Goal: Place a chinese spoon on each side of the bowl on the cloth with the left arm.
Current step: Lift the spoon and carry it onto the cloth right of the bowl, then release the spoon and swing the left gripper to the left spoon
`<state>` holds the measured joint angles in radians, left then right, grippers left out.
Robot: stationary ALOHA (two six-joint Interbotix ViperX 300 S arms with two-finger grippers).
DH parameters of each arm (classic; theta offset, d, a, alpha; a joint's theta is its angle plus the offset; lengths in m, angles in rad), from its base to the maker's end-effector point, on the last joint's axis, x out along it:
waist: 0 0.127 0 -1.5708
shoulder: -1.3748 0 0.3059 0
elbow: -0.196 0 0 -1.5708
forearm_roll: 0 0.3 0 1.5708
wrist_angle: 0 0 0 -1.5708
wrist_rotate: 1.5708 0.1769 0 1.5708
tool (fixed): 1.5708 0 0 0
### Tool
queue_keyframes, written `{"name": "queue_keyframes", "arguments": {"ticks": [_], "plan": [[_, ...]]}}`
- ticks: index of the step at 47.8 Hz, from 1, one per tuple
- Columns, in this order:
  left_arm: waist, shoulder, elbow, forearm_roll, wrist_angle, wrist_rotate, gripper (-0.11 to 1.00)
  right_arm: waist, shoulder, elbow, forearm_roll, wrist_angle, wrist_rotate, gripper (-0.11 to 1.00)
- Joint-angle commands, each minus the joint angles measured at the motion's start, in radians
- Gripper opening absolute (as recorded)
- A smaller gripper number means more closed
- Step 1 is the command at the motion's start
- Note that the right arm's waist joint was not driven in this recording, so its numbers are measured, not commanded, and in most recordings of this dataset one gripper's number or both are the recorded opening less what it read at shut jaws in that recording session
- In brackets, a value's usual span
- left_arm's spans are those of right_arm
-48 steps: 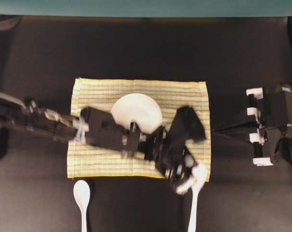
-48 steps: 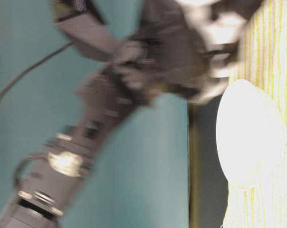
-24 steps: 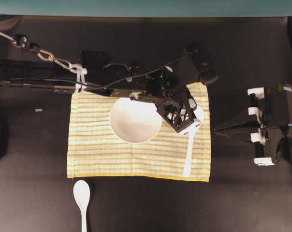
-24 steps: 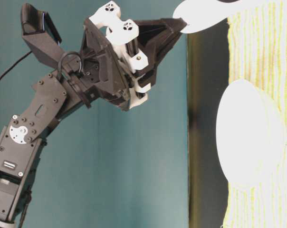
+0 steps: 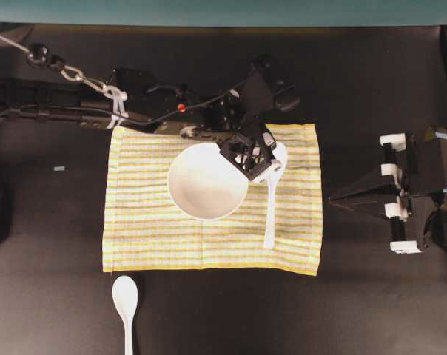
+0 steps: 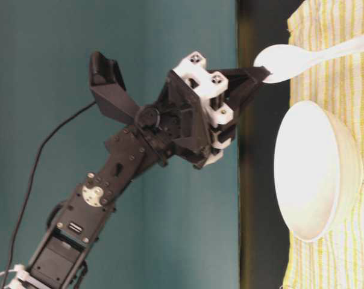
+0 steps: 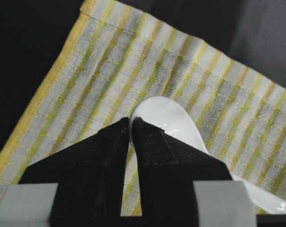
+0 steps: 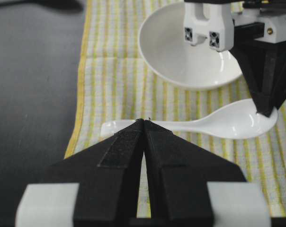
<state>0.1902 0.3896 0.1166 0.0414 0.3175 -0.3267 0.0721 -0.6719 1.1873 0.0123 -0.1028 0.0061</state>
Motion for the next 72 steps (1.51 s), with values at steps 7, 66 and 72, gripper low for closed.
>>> {"name": "queue_keyframes", "arguments": {"ticks": [7, 66, 72], "plan": [[-0.003, 0.023, 0.054, 0.005, -0.138, 0.005, 0.05, 0.000, 0.003, -0.006, 0.002, -0.003, 0.003, 0.00], [-0.296, -0.425, 0.324, 0.005, 0.011, -0.052, 0.85, 0.000, -0.011, -0.002, 0.002, -0.011, 0.012, 0.00], [-0.402, -0.469, 0.449, 0.005, -0.034, -0.132, 0.85, 0.000, -0.012, 0.009, 0.002, -0.002, 0.012, 0.00]]}}
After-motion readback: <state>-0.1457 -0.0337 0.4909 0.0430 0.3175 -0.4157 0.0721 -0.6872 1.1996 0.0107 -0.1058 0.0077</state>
